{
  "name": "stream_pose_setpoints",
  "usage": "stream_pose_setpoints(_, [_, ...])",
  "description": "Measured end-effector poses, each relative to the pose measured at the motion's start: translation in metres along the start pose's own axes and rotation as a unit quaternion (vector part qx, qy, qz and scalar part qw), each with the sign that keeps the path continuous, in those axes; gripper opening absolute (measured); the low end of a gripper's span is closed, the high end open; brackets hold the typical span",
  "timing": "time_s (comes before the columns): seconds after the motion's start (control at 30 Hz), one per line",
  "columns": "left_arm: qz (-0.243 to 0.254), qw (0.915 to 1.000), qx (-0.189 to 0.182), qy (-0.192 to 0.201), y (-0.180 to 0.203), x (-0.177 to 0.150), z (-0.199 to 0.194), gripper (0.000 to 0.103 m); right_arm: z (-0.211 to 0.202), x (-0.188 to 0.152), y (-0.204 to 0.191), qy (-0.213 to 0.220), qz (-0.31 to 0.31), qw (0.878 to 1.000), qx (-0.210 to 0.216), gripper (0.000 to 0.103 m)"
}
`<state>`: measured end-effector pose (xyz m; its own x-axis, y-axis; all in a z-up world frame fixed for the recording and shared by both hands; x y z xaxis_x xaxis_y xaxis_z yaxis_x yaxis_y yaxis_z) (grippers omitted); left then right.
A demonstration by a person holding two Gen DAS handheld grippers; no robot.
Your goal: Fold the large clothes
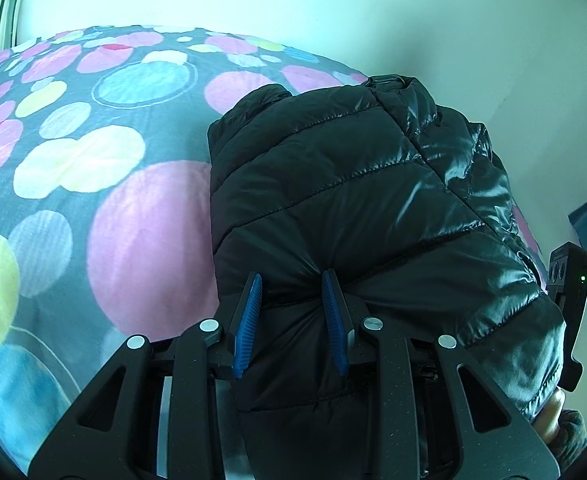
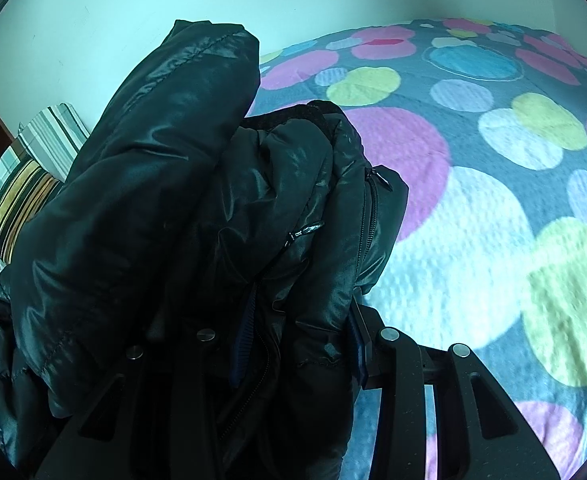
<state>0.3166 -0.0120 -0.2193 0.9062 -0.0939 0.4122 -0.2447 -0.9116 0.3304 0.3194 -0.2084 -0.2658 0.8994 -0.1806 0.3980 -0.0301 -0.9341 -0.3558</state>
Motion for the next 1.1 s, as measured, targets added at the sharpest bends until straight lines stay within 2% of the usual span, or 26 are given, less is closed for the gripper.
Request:
stream_pose_setpoints(0.3, [-0.009, 0.9999, 0.006, 0.003, -0.012, 0.003, -0.009, 0.030, 0.015, 0.010, -0.022, -0.003, -0.007, 1.000, 0.004, 0.040])
stream_pose_setpoints(0.87, [-0.013, 0.9998, 0.012, 0.005, -0.018, 0.009, -0.015, 0.030, 0.019, 0.011, -0.022, 0.000, -0.006, 1.000, 0.007, 0.040])
stream_pose_setpoints(1.1, [-0.020, 0.9997, 0.013, 0.008, -0.025, 0.011, -0.018, 0.038, 0.018, 0.011, -0.021, 0.003, -0.006, 1.000, 0.010, 0.041])
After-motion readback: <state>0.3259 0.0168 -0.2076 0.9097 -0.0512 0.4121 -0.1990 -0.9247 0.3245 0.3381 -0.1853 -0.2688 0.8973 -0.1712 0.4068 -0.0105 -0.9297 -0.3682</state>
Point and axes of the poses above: each gripper's, at about its wrist camera, not at the fingertips, and z roughly the way its jaws point, y to its right, x to its top, the point moved 9 cm from there along z, roughly the way its jaws point, and after that the axes turned 12 degrees about -y, right-handed, at the moved point
